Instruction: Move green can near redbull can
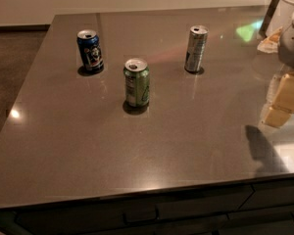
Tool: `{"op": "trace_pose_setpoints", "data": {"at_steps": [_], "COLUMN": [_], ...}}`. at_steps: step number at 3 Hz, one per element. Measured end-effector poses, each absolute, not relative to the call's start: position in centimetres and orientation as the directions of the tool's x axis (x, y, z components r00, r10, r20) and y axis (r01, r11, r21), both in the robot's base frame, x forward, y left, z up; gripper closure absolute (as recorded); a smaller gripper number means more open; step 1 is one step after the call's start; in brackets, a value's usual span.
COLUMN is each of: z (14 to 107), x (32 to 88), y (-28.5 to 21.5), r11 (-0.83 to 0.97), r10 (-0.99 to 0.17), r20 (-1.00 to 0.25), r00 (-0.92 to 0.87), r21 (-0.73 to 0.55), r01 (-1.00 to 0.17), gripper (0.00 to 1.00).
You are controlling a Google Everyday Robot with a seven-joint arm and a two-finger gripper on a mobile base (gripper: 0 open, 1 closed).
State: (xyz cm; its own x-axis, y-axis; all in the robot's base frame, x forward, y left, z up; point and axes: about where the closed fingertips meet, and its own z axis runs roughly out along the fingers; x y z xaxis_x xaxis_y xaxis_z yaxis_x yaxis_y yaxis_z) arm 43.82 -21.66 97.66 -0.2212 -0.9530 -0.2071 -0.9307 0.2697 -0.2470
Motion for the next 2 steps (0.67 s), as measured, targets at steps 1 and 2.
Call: {"op": "trace_pose_setpoints", "data": {"at_steps": [1, 2], "z": [97.7, 97.8], "x": [43.8, 44.9], "y": [-21.7, -19.7], "r11": [0.270, 0.261], "r10": [-0.953, -0.946], "r20": [-0.207, -0.260], "r00": [-0.221, -0.194], "r21": [-0.247, -0.256], "r01": [-0.931, -0.931], "gripper": [0.00, 0.00]}}
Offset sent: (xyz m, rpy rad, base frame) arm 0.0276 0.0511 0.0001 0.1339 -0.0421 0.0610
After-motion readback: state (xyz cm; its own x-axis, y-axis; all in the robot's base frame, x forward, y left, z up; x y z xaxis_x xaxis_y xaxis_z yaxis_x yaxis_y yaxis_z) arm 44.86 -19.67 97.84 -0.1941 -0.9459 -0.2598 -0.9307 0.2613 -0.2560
